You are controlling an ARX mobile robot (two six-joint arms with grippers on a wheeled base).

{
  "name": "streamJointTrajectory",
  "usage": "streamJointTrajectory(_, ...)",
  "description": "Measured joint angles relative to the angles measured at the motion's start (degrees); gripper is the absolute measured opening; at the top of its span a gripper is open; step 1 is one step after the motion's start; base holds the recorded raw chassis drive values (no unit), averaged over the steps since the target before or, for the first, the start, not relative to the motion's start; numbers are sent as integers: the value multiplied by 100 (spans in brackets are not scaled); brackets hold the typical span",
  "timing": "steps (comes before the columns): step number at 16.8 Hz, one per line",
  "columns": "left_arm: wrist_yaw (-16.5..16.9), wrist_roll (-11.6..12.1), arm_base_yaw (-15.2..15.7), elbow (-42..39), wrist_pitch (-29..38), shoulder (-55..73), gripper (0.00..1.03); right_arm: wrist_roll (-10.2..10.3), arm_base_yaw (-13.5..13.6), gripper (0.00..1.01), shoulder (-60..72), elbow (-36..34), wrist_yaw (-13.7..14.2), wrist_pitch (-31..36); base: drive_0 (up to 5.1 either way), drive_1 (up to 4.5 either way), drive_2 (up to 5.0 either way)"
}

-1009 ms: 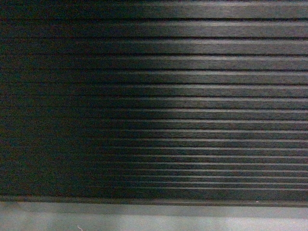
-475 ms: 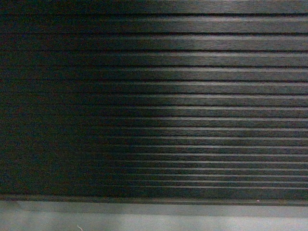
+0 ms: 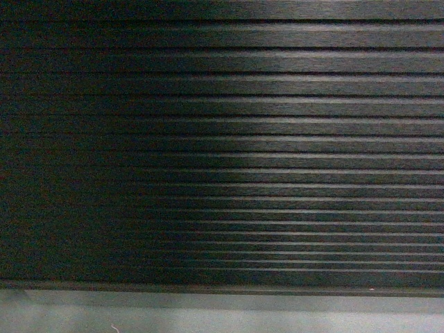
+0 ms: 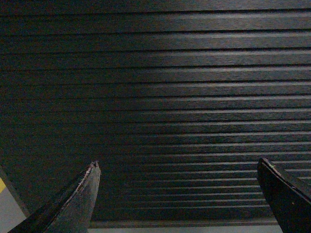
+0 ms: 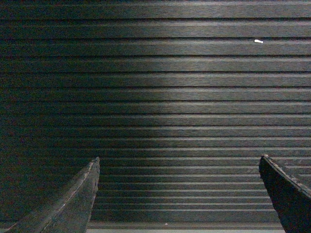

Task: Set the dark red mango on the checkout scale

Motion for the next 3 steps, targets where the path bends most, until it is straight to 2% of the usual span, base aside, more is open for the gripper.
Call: streamJointTrajectory(3, 2, 0, 0, 0, 0, 0, 98, 0, 0, 98, 0, 0, 0, 0, 0, 0, 0)
